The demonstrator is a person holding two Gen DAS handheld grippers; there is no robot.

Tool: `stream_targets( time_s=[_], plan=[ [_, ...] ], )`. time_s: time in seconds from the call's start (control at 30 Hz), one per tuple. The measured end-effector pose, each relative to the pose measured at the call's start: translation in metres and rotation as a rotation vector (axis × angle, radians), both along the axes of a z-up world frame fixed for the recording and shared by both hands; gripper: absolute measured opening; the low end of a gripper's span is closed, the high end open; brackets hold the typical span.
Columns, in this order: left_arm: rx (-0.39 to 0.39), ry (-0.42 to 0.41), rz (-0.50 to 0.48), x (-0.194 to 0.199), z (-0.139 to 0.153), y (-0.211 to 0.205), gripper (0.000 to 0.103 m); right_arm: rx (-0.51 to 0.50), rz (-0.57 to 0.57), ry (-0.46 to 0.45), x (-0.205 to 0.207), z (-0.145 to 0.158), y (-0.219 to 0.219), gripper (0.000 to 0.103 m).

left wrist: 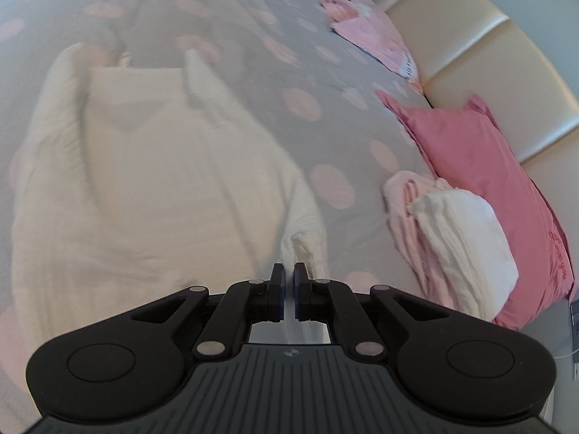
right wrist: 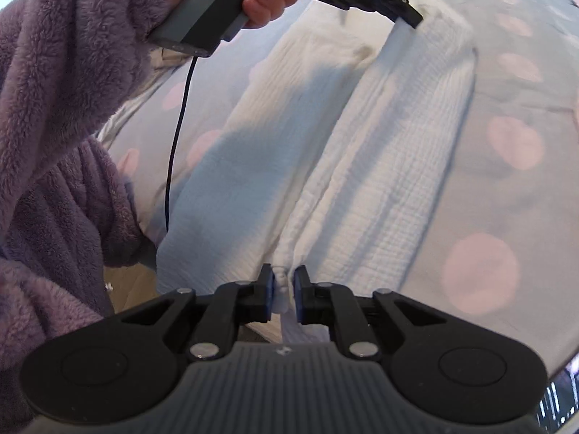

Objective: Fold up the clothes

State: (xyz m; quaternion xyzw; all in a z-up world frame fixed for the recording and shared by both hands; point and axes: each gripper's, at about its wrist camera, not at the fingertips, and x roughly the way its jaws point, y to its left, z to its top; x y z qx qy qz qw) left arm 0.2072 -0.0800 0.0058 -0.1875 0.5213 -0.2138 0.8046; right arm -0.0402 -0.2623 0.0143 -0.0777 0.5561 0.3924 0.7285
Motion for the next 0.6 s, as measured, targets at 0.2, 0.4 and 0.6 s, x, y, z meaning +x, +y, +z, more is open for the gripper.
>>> stream_targets(
  time_s=[0.2, 0.4, 0.6],
  plan=[
    [-0.015, 0.052, 0.044, -0.001, -0.04, 0.026, 0.003, -0.053, 0.032, 0.046, 0.005, -0.023, 0.026, 0.013],
    [-0.041, 0.035, 0.043, -0.009, -0.051, 0.037, 0.009, -0.066, 0.03, 0.098, 0.009, -0.043, 0.04, 0.018],
    [0.025, -0.063, 0.017, -0.044, -0.026, 0.039, 0.031, -0.068, 0.043, 0.094, 0.003, -0.028, 0.034, 0.041]
  ],
)
